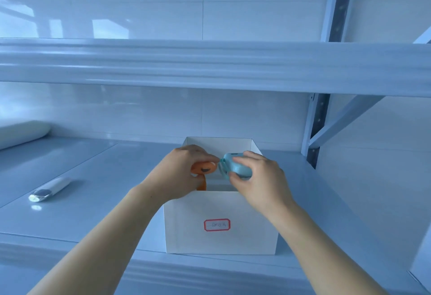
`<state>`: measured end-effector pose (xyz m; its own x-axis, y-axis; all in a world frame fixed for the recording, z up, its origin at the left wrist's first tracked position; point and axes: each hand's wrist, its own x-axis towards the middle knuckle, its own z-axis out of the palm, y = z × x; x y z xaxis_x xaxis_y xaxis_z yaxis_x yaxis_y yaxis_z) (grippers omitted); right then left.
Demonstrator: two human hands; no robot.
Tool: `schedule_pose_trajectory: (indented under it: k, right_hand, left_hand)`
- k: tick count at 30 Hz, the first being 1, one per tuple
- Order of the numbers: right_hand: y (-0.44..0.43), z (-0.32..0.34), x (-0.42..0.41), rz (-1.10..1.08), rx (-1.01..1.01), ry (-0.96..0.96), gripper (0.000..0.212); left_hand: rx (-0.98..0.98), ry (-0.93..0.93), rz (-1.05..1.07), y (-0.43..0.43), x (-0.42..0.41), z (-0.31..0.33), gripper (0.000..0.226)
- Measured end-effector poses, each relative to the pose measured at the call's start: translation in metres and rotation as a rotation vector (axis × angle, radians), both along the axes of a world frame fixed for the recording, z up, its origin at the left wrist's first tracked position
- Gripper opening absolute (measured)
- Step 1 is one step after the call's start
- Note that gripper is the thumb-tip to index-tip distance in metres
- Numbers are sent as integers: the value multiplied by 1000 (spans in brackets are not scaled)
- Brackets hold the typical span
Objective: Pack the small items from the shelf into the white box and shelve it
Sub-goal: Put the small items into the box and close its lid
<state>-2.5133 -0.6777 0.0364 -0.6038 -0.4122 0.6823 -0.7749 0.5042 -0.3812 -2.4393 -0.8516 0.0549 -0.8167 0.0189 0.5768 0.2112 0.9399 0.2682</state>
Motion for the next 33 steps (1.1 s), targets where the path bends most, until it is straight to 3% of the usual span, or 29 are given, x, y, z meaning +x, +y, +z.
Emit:
schedule_pose_trajectory:
  k: [7, 22, 33]
  right_hand:
    - [-2, 4, -1, -91, 35, -68, 22]
    - [-9, -1, 7, -156, 139, -203, 28]
    - [0, 4, 14, -114, 206, -248, 17]
  left_hand:
    - [7, -26, 14, -6, -16, 4, 27]
    - [75, -73, -44, 2, -27, -2, 38]
    - [131, -56, -20, -1, -25, -6, 44]
